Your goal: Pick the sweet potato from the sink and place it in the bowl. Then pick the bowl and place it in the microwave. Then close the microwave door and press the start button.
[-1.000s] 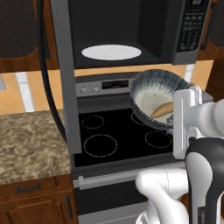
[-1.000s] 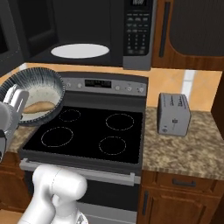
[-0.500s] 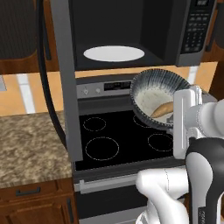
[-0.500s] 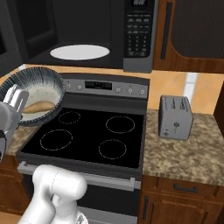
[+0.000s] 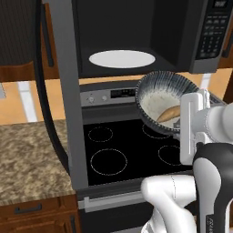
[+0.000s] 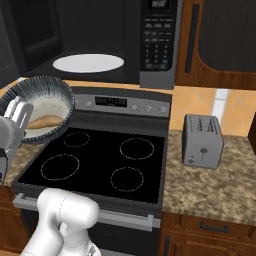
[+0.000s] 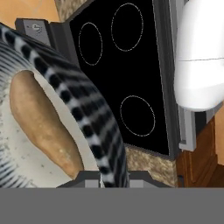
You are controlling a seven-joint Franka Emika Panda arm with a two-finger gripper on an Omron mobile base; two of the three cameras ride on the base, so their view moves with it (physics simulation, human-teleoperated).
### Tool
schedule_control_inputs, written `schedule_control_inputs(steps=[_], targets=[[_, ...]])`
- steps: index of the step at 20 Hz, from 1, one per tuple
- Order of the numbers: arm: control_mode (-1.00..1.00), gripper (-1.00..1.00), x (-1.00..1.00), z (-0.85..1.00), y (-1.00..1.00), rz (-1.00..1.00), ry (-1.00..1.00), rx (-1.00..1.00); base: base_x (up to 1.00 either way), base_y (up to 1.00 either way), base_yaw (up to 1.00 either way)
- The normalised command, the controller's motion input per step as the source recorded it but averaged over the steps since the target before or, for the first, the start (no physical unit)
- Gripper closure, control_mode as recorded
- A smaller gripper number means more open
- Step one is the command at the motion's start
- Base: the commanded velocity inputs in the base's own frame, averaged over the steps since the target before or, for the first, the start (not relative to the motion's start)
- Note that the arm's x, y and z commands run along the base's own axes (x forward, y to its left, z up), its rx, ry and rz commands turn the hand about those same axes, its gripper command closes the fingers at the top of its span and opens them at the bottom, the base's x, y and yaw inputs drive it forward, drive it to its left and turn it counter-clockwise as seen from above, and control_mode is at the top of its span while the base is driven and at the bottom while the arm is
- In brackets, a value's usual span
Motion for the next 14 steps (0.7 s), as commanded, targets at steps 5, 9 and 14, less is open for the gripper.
schedule_control_inputs(steps=[5,9,14], targets=[[1.0,1.0,0.0,0.0,0.0,0.0,0.0,0.0,0.29,0.0,0.02],[1.0,1.0,0.0,0.0,0.0,0.0,0.0,0.0,0.39,0.0,0.02],[-1.0,1.0,-0.01,-0.03,0.0,0.02,0.0,0.0,0.15,0.0,0.02]])
